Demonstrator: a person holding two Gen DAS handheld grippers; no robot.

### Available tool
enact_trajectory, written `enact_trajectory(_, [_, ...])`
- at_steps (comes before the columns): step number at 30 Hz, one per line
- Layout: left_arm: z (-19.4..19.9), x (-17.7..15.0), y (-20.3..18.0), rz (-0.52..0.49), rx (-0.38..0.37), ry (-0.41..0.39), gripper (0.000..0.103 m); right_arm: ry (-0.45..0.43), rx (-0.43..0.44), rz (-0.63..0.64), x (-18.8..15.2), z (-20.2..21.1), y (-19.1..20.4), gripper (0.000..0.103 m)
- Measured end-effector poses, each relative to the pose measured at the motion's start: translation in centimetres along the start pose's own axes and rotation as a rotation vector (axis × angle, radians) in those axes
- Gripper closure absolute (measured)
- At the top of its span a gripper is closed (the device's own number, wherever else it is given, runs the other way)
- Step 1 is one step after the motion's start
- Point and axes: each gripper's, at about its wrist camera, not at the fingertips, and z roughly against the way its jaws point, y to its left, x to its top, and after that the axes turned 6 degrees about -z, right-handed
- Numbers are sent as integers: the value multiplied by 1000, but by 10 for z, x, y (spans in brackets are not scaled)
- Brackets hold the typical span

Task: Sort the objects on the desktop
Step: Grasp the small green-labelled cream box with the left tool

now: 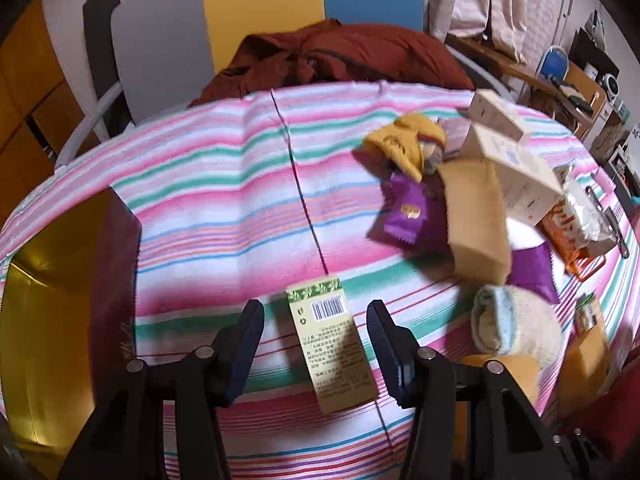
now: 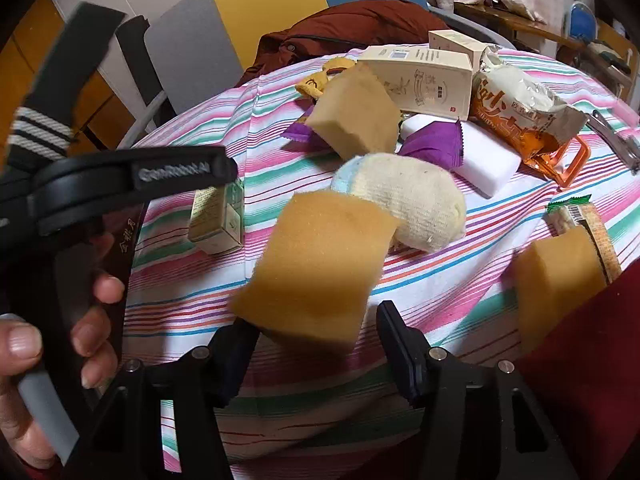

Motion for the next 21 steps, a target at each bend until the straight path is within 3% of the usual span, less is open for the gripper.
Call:
enact_trajectory(5, [-20, -16, 13, 57, -33, 53, 53, -3, 4, -5, -2, 0, -1, 43])
enact_trajectory(7, [-19, -21, 21, 93, -79, 26, 56, -1, 15, -16, -6, 0, -1, 43])
enact_trajectory(11, [-17, -28, 27, 104, -95, -1, 73, -2, 31, -22, -4, 0, 1, 46])
enact_trajectory(21, [4, -56, 36, 113, -155, -27, 73, -29, 22, 23, -3, 7, 12, 54])
